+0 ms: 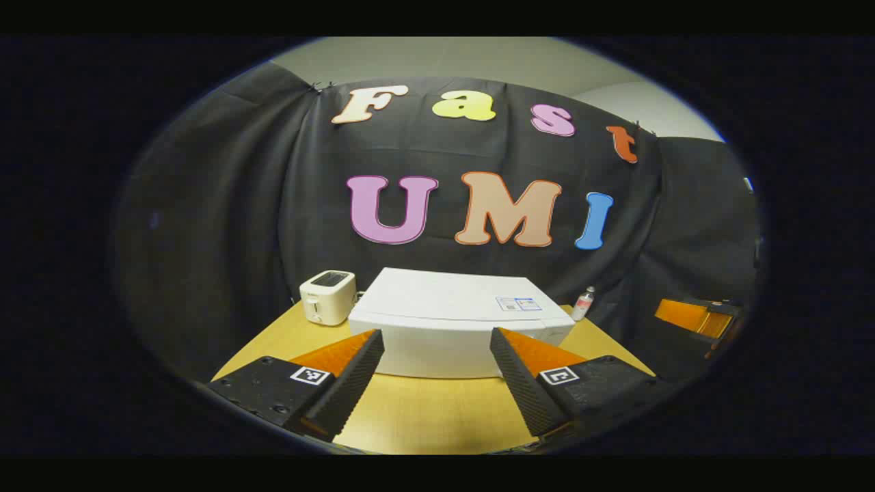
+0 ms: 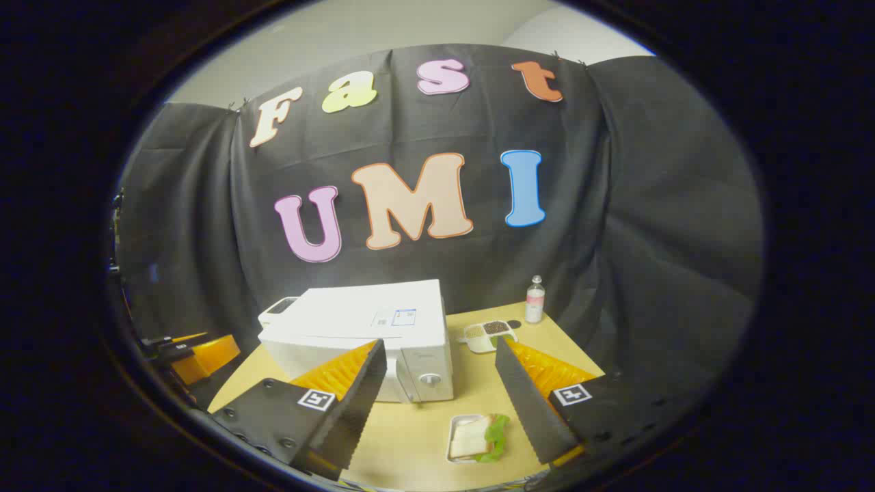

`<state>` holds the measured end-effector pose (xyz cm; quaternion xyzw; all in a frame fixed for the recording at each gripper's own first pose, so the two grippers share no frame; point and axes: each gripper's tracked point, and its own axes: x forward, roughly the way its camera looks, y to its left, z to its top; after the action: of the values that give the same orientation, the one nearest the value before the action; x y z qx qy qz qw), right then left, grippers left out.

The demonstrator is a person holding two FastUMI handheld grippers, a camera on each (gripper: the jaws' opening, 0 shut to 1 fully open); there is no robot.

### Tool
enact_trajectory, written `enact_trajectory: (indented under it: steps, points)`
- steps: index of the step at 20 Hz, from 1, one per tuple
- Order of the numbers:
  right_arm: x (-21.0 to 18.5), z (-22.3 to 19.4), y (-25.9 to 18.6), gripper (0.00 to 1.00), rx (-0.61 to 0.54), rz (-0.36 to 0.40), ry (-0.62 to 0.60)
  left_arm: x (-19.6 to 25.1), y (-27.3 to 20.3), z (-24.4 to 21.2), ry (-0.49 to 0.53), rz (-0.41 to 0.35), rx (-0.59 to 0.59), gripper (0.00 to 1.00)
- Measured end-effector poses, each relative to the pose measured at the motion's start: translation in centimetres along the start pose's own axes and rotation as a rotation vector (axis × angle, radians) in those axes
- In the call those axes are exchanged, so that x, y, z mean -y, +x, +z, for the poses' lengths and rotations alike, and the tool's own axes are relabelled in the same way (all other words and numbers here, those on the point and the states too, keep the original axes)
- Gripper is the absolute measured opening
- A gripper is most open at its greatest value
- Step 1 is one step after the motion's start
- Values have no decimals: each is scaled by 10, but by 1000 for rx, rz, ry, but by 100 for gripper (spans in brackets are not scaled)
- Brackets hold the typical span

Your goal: Open the microwave oven with the left hand, put the food in, and close the microwave oven.

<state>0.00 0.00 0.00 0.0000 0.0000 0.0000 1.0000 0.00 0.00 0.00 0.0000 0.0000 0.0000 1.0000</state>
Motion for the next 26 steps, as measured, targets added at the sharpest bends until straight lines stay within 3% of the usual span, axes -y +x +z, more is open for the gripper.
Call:
enact_trajectory:
  steps: [7,8,15,16,26]
  points:
    - [1,-1,4,92,0,12,-2,6,4,-4,-11,-16,-7,95]
    - [0,0,4,99,-1,19,3,6,4,-6,-23,-13,-12,95]
    - [-5,2,14,99,-10,58,18,2,8,-9,-22,9,-33,99]
    - [-6,3,15,92,-5,65,22,4,9,-10,-21,6,-34,96]
    - [5,-14,11,92,-34,40,61,45,39,-73,-8,-117,-158,95]
